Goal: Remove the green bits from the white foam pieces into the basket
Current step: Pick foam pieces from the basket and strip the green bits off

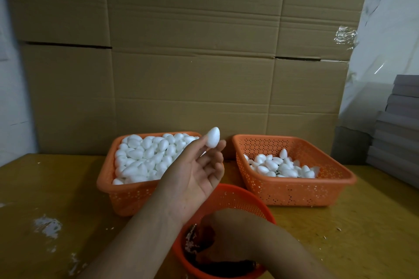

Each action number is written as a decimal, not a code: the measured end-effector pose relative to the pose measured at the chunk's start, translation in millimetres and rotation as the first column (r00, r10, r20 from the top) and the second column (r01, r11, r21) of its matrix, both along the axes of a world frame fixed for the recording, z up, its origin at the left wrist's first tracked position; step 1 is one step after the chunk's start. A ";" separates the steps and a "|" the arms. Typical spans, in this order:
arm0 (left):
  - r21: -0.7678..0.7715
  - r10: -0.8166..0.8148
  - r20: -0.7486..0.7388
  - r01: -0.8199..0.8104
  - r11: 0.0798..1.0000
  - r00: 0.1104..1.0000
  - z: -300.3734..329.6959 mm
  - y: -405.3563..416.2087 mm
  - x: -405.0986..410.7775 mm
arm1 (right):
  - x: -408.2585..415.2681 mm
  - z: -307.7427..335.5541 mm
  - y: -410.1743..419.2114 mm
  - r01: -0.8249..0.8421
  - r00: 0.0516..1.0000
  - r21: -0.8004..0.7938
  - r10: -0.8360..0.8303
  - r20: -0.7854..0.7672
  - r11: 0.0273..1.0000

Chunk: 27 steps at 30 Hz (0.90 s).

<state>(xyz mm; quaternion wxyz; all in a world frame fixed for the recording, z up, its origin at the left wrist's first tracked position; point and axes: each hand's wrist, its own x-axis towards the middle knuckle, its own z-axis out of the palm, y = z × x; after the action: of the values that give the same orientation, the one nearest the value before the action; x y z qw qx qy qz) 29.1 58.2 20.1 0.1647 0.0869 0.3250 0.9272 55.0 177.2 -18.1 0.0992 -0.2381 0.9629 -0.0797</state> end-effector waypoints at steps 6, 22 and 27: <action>0.022 0.019 -0.053 -0.018 1.000 0.998 -2.3 -1.2 -0.6 | -2.7 -0.5 0.8 -0.010 1.000 0.000 0.010 -0.021 1.000; -0.155 0.171 -0.171 -0.198 0.968 0.970 -8.1 -4.4 -5.7 | -8.6 -0.6 3.5 0.033 0.985 -0.270 -0.077 -0.154 0.962; -0.169 0.207 -0.146 -0.231 0.958 0.967 -8.7 -6.5 -8.7 | -14.3 3.0 8.5 0.137 0.978 -0.349 -0.182 -0.099 0.927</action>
<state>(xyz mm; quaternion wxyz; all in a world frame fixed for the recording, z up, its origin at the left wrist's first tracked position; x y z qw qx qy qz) 20.4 51.6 11.4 0.0473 0.0934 0.4268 0.8983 40.7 185.7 -15.1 -0.0128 -0.1771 0.9551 -0.2373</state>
